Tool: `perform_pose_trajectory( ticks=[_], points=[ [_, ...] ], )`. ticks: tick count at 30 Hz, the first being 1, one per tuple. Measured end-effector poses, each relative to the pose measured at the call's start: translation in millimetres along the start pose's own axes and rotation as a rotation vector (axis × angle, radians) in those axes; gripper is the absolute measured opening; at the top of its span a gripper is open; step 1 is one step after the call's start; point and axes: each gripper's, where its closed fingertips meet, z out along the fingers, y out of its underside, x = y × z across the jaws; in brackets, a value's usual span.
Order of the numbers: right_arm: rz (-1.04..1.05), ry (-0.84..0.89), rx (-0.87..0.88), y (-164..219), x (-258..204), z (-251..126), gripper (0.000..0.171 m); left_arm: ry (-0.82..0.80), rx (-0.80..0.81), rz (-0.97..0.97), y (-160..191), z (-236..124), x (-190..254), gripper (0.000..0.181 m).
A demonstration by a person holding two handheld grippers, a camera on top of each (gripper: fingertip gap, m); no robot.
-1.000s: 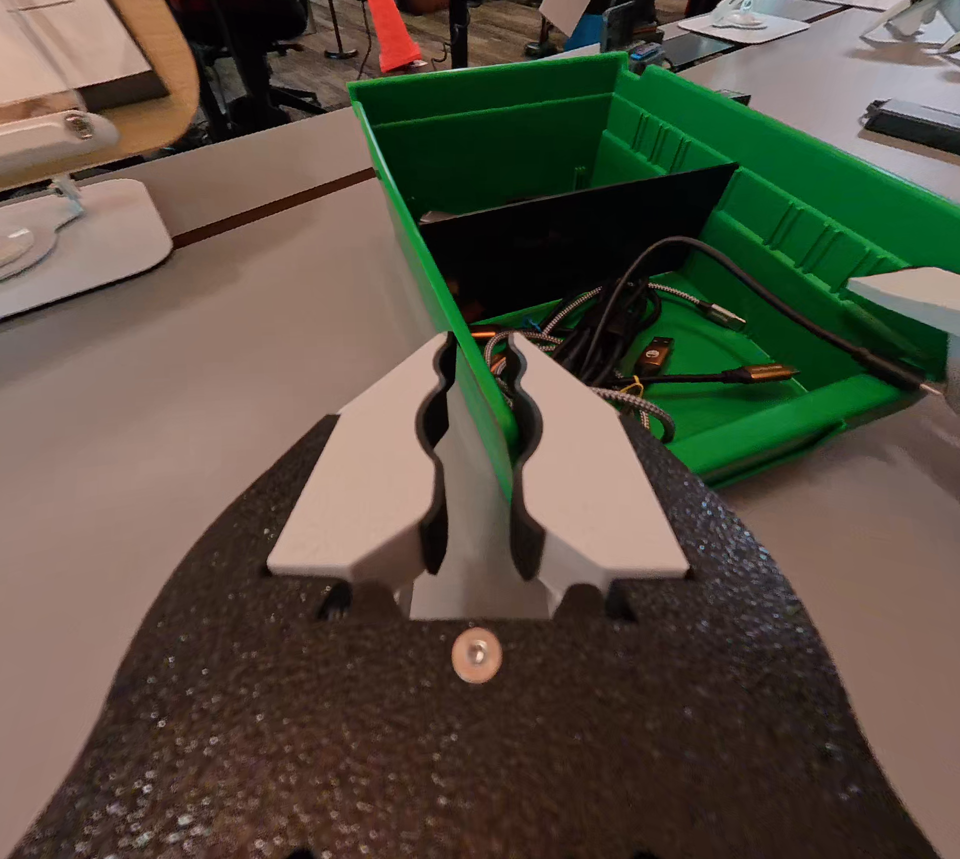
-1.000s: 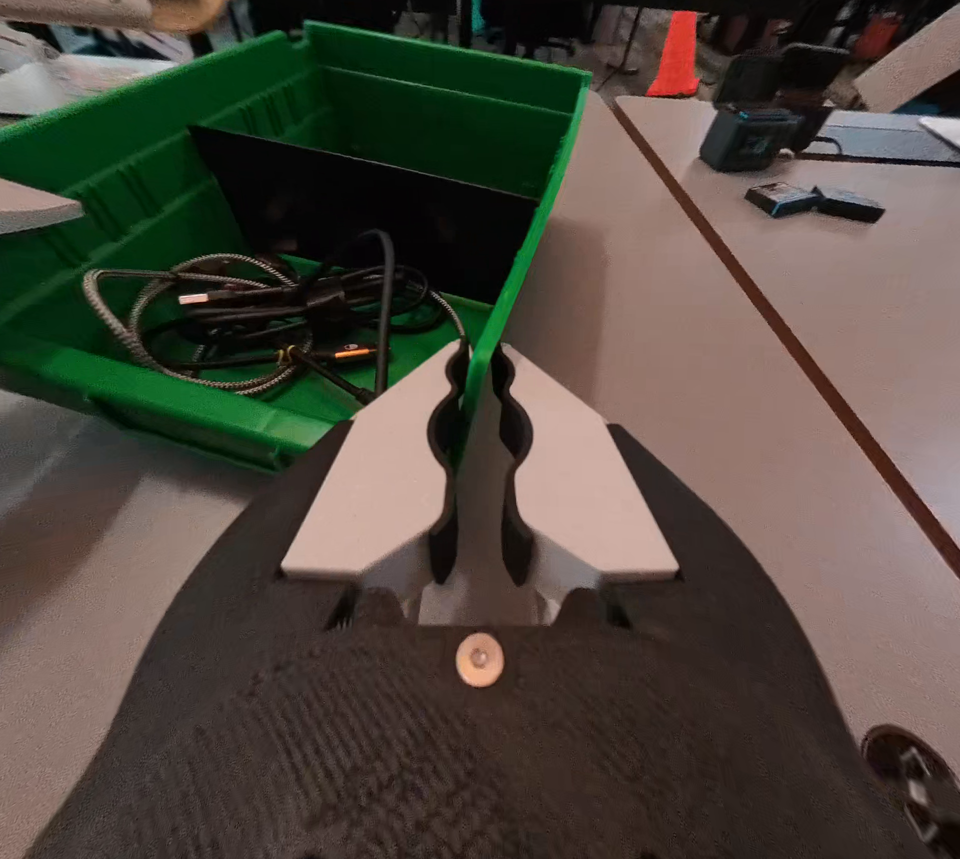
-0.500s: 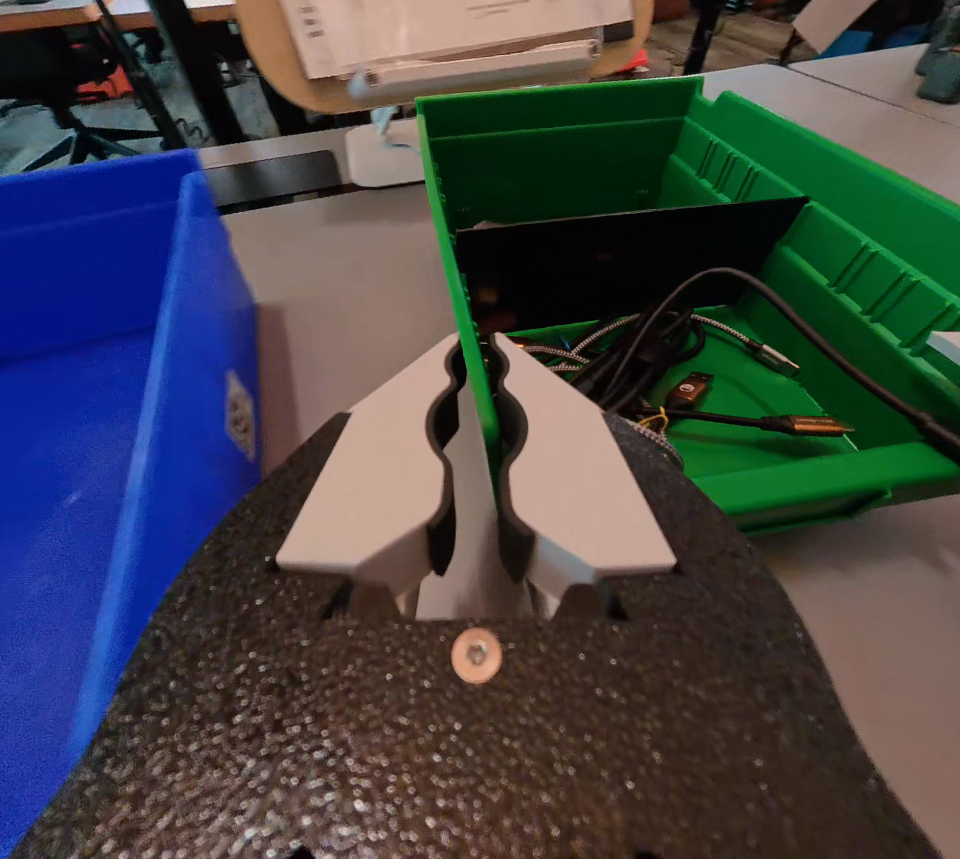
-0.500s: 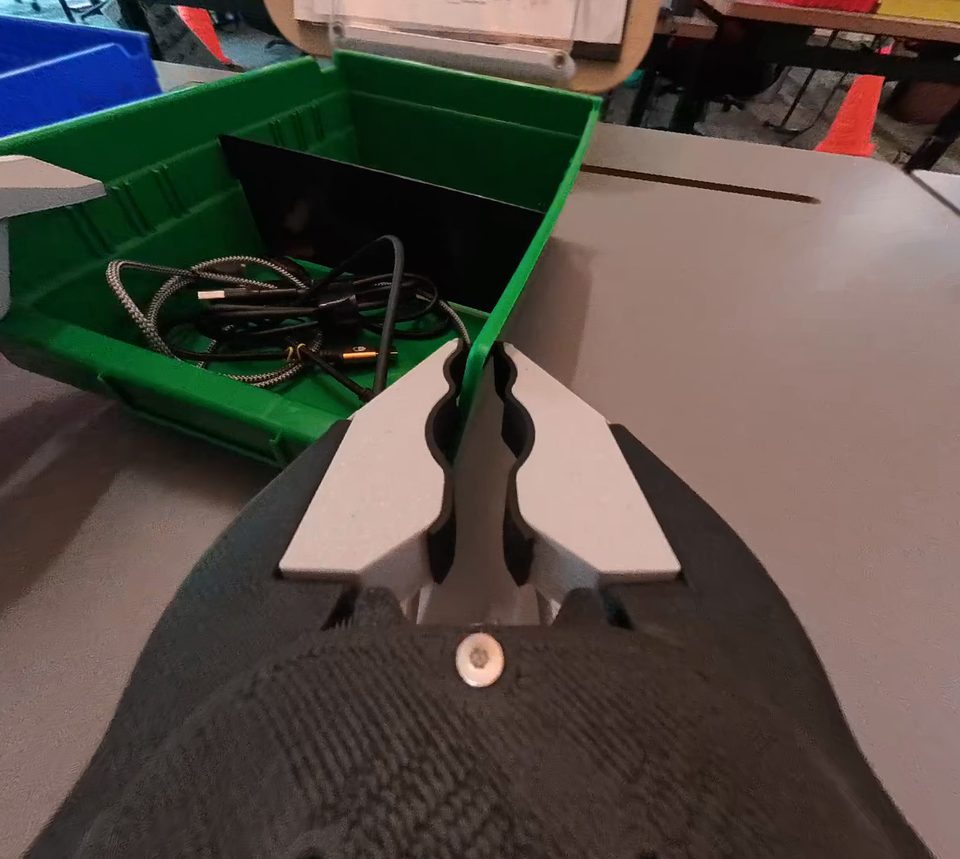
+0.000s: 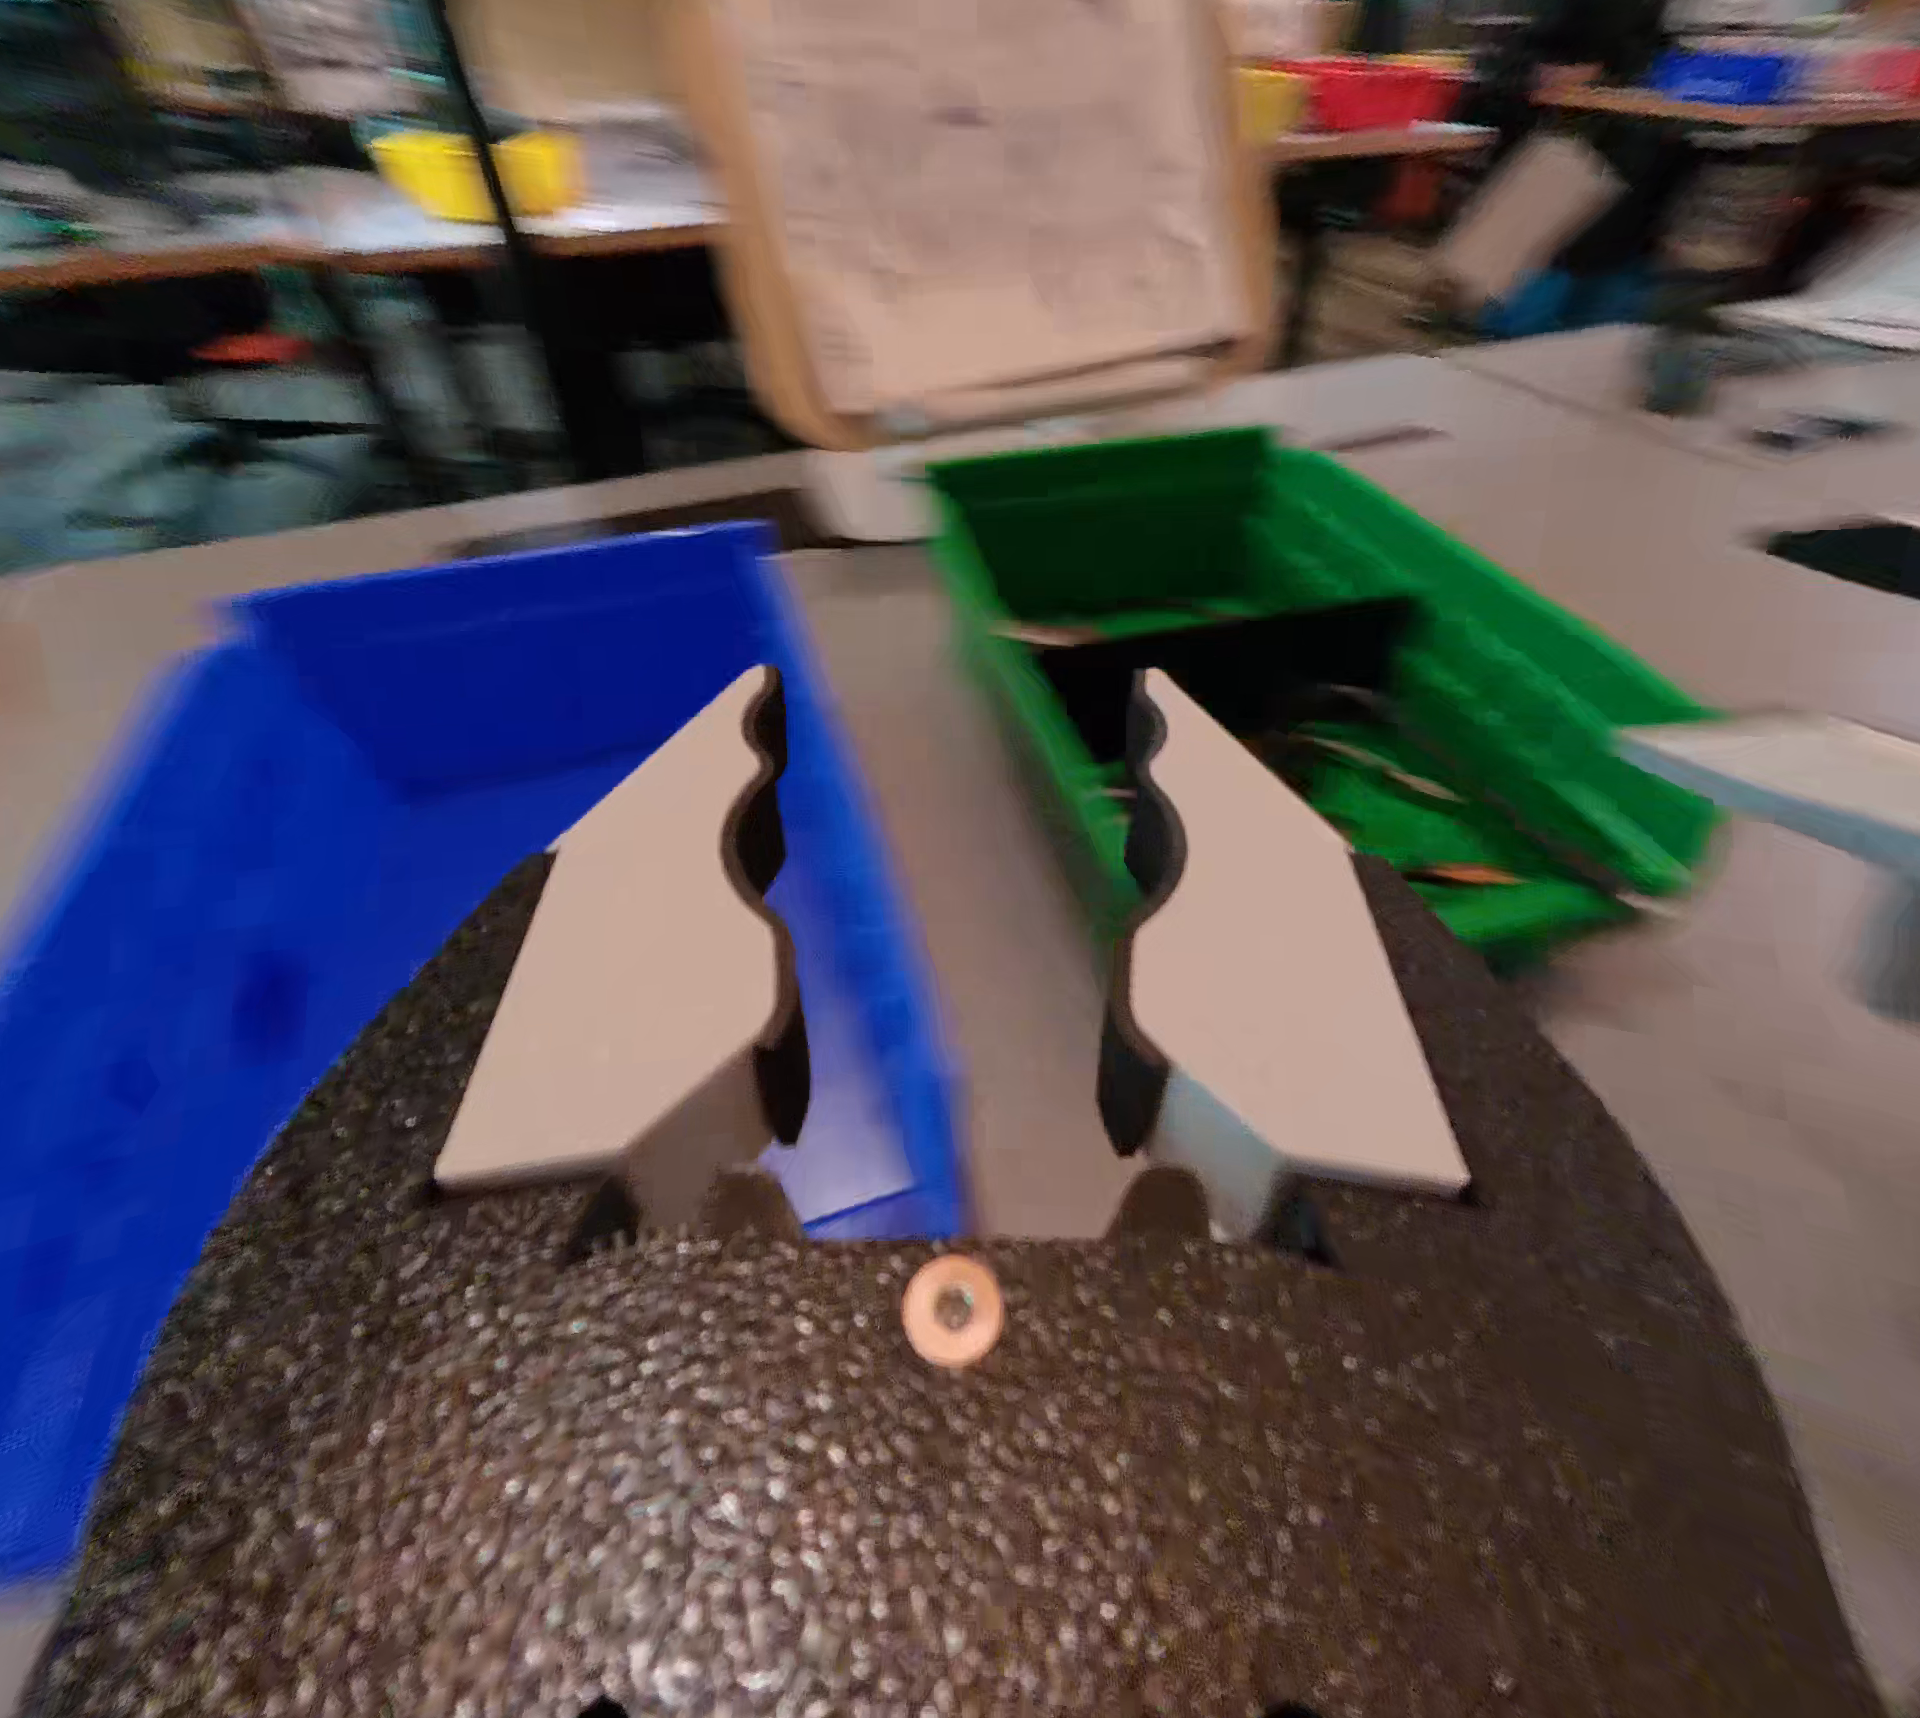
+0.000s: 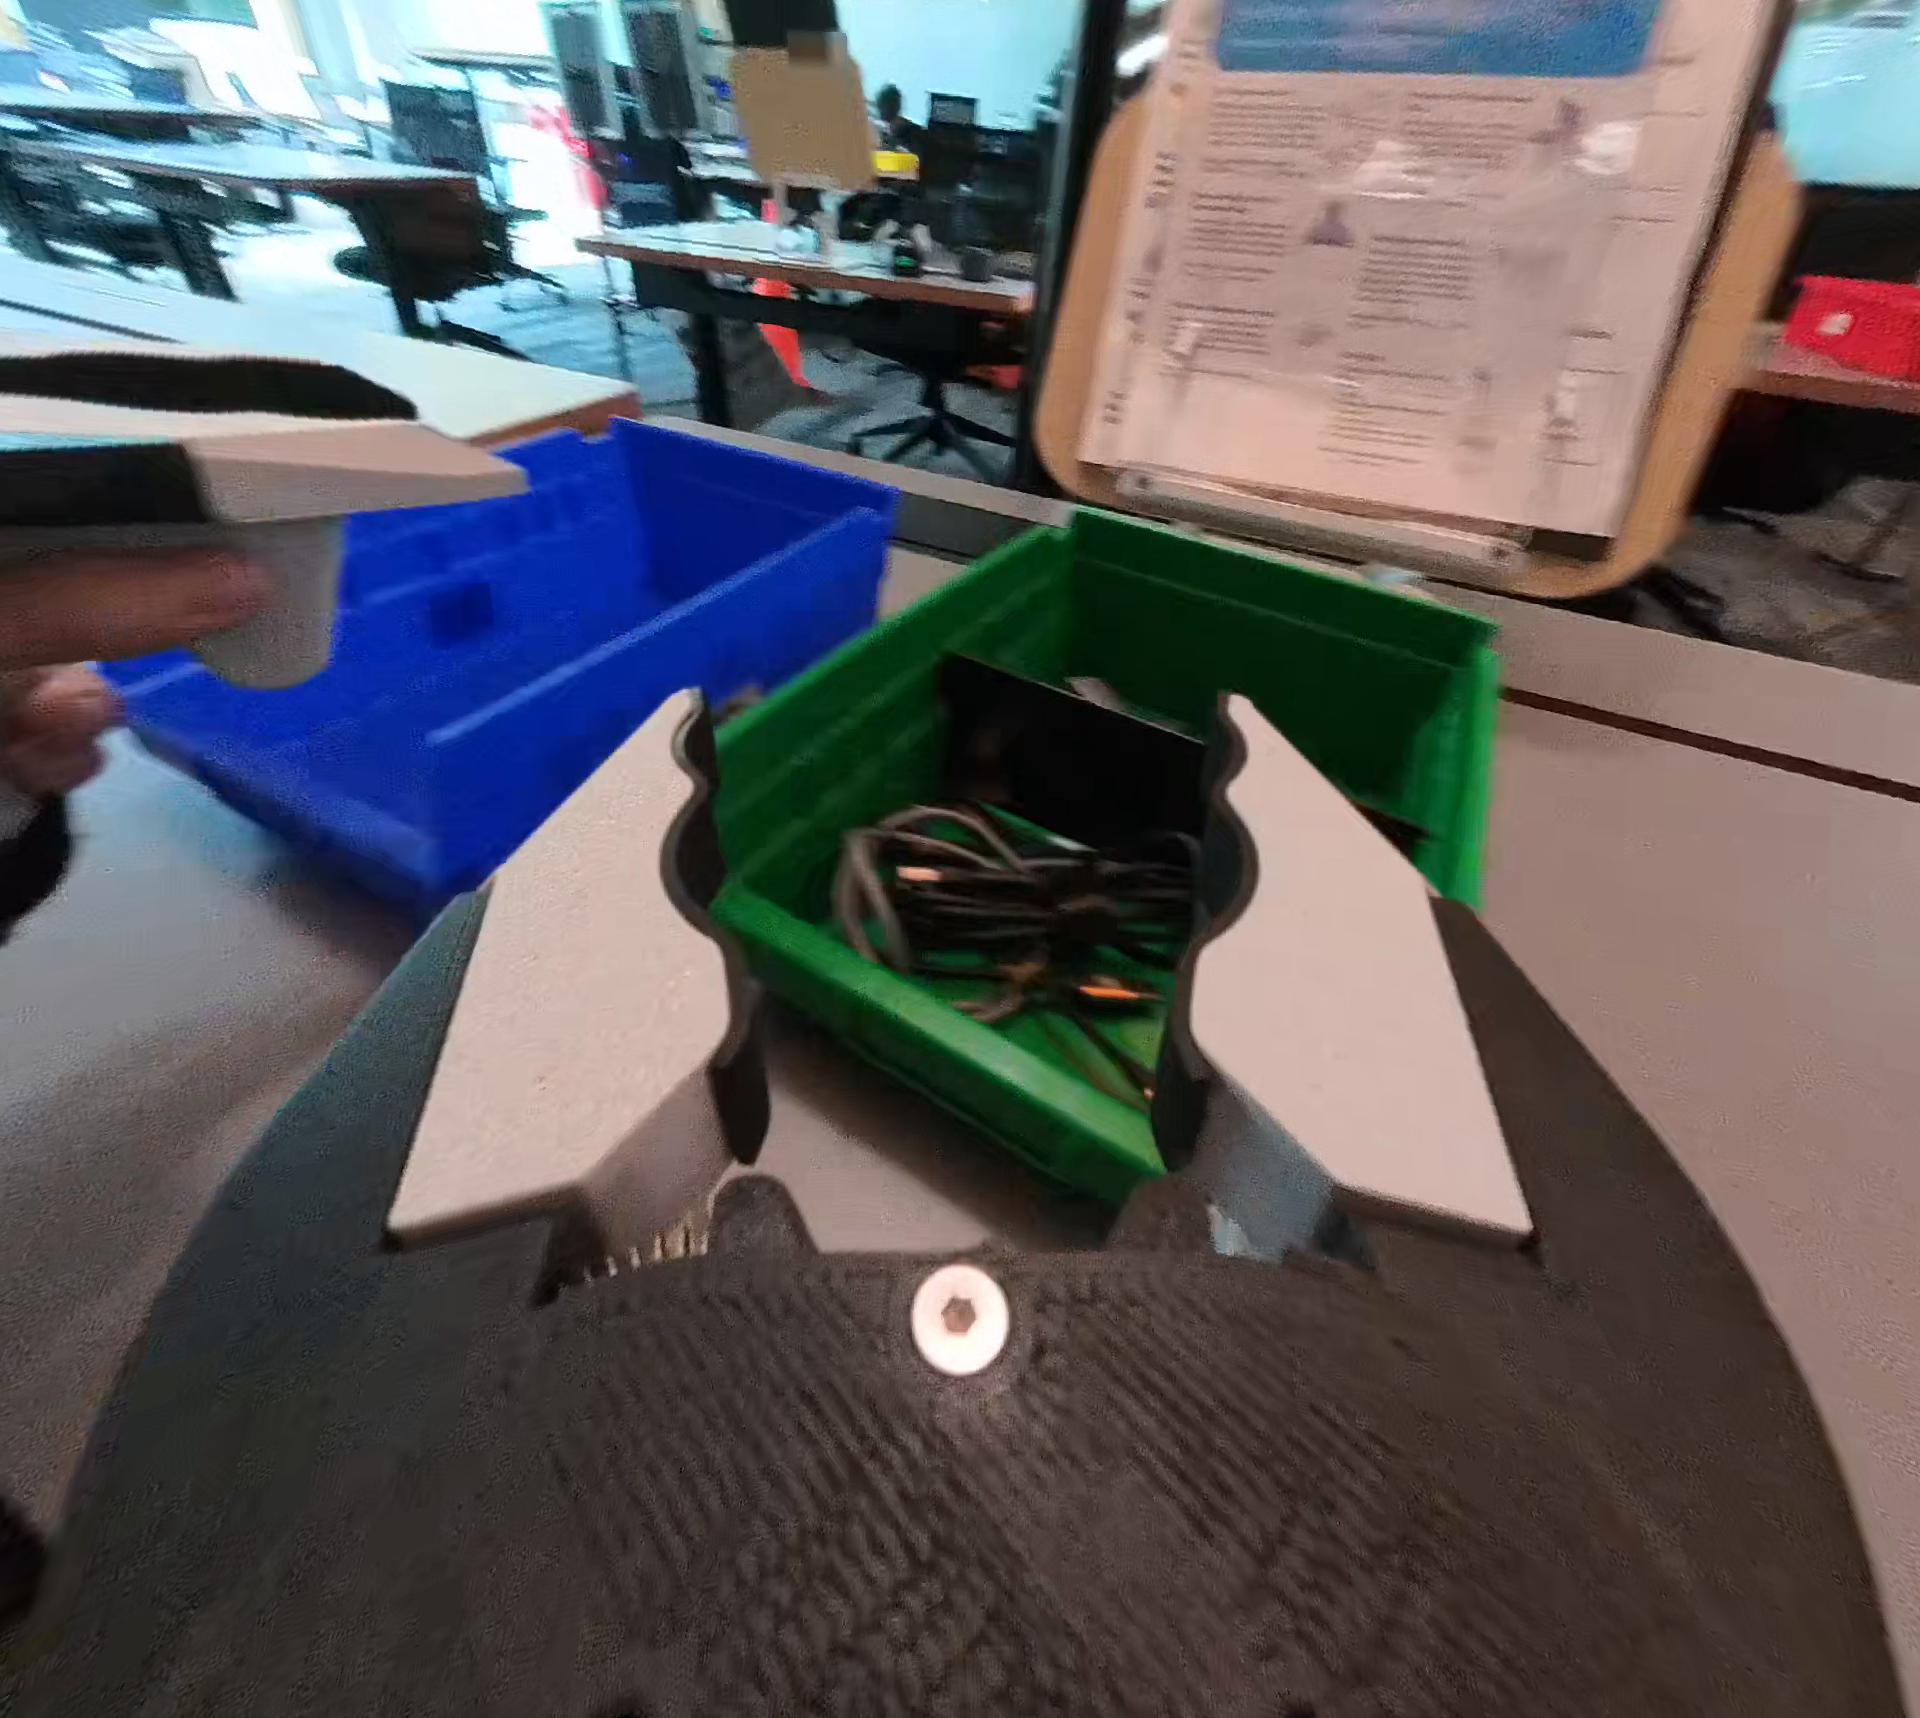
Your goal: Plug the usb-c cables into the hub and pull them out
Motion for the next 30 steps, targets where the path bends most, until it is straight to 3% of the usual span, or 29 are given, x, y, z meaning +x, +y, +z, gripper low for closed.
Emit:
perform_pose_trajectory(
  ticks=[4, 7, 10, 14, 15, 16, 17, 20, 24, 28, 30],
  points=[
    [-0.007, -0.256, -0.032, 16.9, -132.8, 32.5, 0.086, -0.463, -0.039, 0.029, 25.3, -47.4, -146.9, 0.084],
    [-0.102, -0.159, -0.073, 40.6, -163.2, 66.3, 0.082, -0.521, -0.052, -0.092, 64.3, -64.9, -200.2, 0.09],
    [-0.041, -0.07, -0.114, 57.8, -166.5, 90.4, 0.079, -0.489, 0.025, -0.189, 84.2, -69.9, -217.1, 0.087],
    [0.027, -0.057, -0.165, 80.5, -168.7, 111.6, 0.07, -0.423, 0.025, -0.174, 103.5, -64.3, -216.4, 0.064],
    [0.048, -0.067, -0.176, 82.4, -167.1, 115.4, 0.054, -0.412, 0.002, -0.178, 109.6, -61.7, -214.9, 0.047],
    [0.07, -0.07, -0.165, 80.2, -163.7, 119.8, 0.033, -0.38, -0.025, -0.18, 112.8, -58.8, -210.1, 0.014],
    [0.074, -0.067, -0.167, 80.5, -158.5, 121.7, 0.028, -0.373, -0.031, -0.182, 113.6, -58.1, -207.7, 0.001],
    [0.115, -0.088, -0.151, 73.4, -148.8, 118.7, 0.022, -0.363, -0.005, -0.165, 102.0, -62.9, -199.2, 0.0],
    [0.124, -0.068, 0.052, 11.6, -124.7, 89.7, 0.014, -0.377, 0.105, -0.086, 46.4, -75.4, -175.3, 0.0],
    [-0.012, 0.038, 0.265, -59.8, -70.4, 43.9, 0.008, -0.357, 0.329, 0.031, -26.2, -89.9, -114.9, 0.001],
    [-0.084, 0.117, 0.351, -84.2, -34.5, 13.9, 0.005, -0.311, 0.379, 0.045, -46.6, -88.8, -75.2, 0.002]
  ],
)
